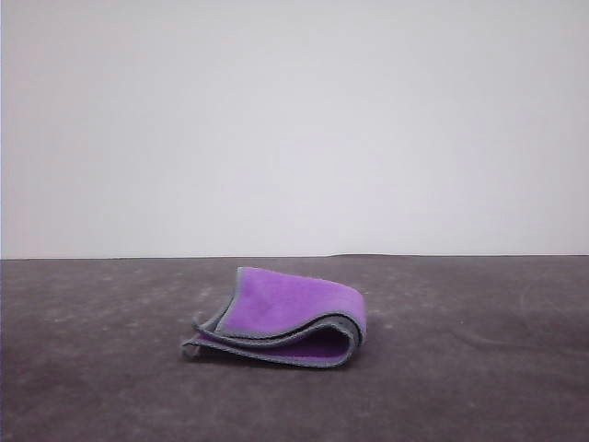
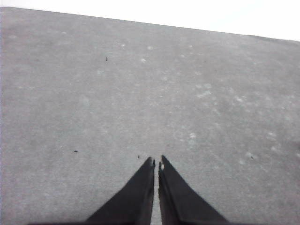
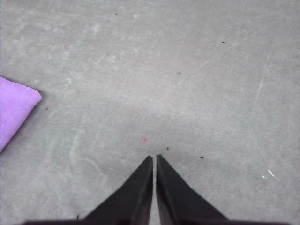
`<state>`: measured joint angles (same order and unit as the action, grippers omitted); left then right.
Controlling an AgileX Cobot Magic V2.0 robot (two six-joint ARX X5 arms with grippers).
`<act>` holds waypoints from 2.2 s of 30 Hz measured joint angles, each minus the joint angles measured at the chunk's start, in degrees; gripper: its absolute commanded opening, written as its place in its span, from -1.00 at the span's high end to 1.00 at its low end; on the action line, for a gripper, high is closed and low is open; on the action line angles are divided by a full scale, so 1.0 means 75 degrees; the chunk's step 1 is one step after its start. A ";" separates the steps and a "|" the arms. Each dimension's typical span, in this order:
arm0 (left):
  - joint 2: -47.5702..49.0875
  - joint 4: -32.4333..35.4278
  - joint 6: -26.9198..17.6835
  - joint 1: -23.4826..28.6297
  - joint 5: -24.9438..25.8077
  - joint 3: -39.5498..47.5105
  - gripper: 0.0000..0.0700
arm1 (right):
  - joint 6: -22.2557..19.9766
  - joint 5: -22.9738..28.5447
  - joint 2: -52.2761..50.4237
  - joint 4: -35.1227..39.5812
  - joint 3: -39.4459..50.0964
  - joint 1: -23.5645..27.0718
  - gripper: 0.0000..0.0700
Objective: Fold clothes
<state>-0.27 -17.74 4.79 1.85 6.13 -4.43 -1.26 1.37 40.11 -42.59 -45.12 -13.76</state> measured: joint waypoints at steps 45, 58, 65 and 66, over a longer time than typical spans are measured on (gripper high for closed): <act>-0.0006 0.0003 -0.0125 0.0000 0.0000 0.0000 1.00 | 0.0382 0.0385 -0.5323 0.4440 0.5900 0.1658 0.98; -0.0006 0.0003 -0.0125 0.0000 0.0000 0.0000 1.00 | 0.0402 0.0395 -0.5315 0.4415 0.5896 0.1658 0.98; -0.0003 0.0003 -0.0125 0.0000 0.0000 0.0000 1.00 | 0.0402 0.0396 -0.5315 0.4441 0.5898 0.1658 0.98; -0.0003 0.0003 -0.0125 0.0000 0.0000 0.0000 1.00 | 0.0402 0.0396 -0.5315 0.4441 0.5898 0.1658 0.98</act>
<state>-0.30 -17.72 3.86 1.85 6.13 -4.43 1.76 4.34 0.25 -9.28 -0.89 -1.32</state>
